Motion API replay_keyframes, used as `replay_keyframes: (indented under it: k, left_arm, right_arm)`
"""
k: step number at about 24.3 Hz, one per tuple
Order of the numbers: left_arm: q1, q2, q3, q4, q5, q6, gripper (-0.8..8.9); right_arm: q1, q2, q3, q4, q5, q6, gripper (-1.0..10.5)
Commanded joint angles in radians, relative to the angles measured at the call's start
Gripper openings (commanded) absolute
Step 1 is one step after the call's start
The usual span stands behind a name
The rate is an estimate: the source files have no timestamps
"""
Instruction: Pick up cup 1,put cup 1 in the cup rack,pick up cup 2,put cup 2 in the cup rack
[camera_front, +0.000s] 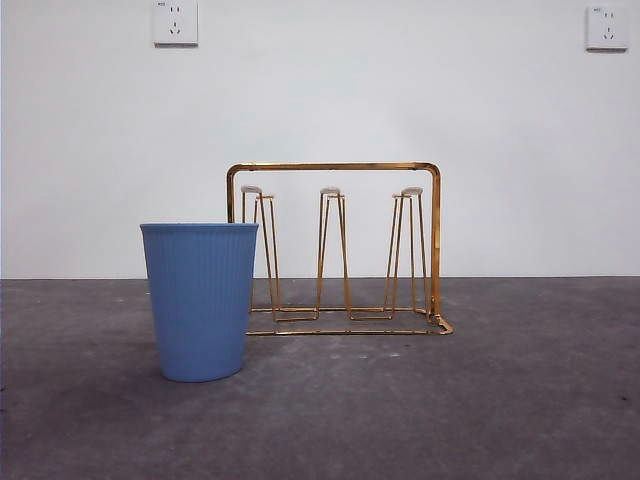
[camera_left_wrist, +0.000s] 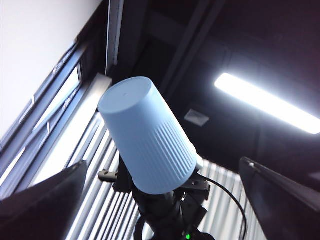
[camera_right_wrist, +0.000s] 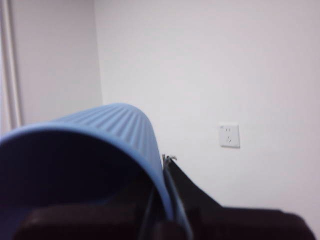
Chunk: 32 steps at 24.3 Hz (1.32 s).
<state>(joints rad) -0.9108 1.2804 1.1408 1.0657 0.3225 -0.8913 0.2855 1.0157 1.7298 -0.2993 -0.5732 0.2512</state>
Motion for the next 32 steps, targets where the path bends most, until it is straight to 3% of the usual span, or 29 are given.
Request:
replay_keyframes:
  k: [1, 5, 11, 21, 28, 29, 32]
  left_arm:
    - [0.0, 0.035, 0.002, 0.062, -0.031, 0.003, 6.55]
    - [-0.006, 0.071, 0.002, 0.097, -0.075, 0.005, 6.55]
    - [-0.005, 0.088, 0.002, 0.137, -0.107, 0.014, 6.55]
    - [-0.005, 0.088, 0.002, 0.138, -0.111, 0.032, 6.55]
    - [-0.005, 0.087, 0.002, 0.139, -0.111, 0.031, 6.55]
    - [-0.005, 0.087, 0.002, 0.14, -0.112, 0.031, 6.48]
    - [-0.005, 0.087, 0.002, 0.14, -0.111, 0.031, 4.57]
  right_arm:
    - [0.029, 0.011, -0.009, 0.008, -0.003, 0.018, -0.2]
    - [0.096, 0.035, -0.013, -0.01, 0.011, 0.002, -0.2]
    - [0.215, 0.086, -0.014, -0.098, 0.122, -0.106, -0.2]
    - [0.377, 0.161, -0.014, -0.132, 0.216, -0.181, -0.2]
    - [0.429, 0.179, -0.014, -0.142, 0.251, -0.209, -0.2]
    - [0.431, 0.179, -0.014, -0.145, 0.261, -0.211, -0.2]
    - [0.435, 0.179, -0.014, -0.144, 0.277, -0.211, -0.2]
